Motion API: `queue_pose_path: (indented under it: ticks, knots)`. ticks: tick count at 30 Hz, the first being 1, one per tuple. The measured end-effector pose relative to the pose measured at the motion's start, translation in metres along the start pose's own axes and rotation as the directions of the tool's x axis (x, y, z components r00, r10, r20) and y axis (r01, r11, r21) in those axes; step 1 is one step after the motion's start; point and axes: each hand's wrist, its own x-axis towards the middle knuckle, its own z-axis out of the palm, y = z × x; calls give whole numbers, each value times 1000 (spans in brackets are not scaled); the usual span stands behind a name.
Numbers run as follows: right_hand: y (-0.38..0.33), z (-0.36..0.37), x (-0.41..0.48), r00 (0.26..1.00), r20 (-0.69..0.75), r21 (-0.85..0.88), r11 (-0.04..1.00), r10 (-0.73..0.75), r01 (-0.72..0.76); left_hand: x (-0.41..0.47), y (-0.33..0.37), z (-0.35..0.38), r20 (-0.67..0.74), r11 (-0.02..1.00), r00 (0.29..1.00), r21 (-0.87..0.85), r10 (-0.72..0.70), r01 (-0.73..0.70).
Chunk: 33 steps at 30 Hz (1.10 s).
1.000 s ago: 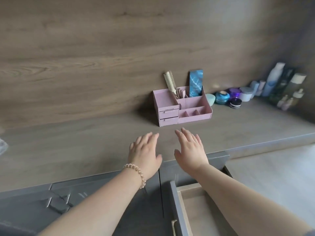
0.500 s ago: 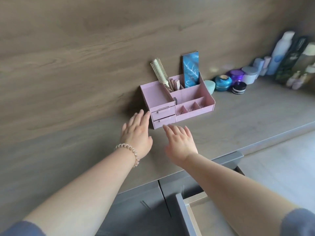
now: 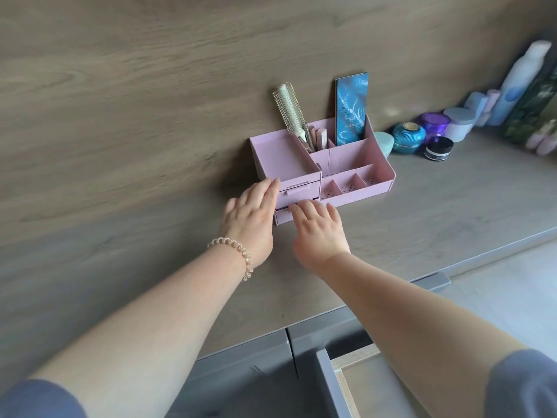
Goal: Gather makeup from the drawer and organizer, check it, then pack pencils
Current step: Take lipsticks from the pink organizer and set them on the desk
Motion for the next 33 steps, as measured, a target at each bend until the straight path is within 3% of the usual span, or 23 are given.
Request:
queue_pose_path:
  ticks: [12, 20, 28, 33]
  knots:
    - [-5, -3, 15, 986, -161, -155, 988, -50, 25, -2, 0, 4, 40, 1000, 999, 22, 2, -2]
    - [8, -1, -26, 984, -180, -117, 993, -12, -9, -2, 2, 3, 19, 999, 1000, 51, -10, 9]
    - [22, -4, -46, 973, -191, -203, 975, -127, 87, -1, 5, 6, 17, 997, 999, 76, -32, 31]
    - [21, -10, -66, 955, -257, -107, 987, -146, 122, -3, 9, 2, 43, 998, 998, 40, -47, 46]
